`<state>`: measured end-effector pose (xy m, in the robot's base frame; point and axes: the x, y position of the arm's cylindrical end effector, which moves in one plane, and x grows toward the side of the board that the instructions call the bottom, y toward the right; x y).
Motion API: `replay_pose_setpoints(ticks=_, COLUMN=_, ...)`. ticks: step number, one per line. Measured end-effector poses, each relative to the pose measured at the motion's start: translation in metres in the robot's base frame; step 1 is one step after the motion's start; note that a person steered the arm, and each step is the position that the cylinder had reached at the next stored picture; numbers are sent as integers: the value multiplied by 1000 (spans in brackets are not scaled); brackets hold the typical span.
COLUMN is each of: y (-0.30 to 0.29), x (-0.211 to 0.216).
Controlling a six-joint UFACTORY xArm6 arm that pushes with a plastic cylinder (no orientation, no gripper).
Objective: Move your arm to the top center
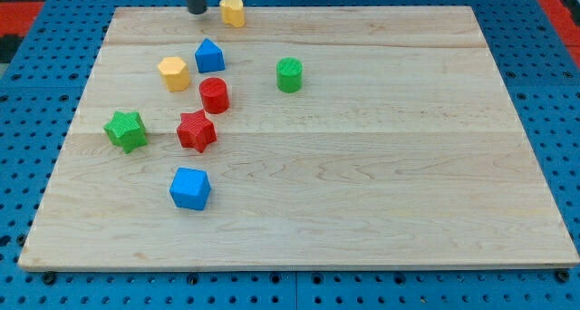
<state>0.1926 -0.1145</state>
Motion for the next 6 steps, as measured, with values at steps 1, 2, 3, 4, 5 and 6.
replay_pose_setpoints(ticks=1, y=75, x=90)
replay_pose_setpoints(ticks=2, y=105, x=125)
replay_pose_setpoints(ticks=3, y=149, x=97)
replay_pose_setpoints(ticks=4, y=154, x=9)
replay_pose_setpoints(ticks=5, y=135, x=0)
replay_pose_setpoints(ticks=6, y=66, x=2)
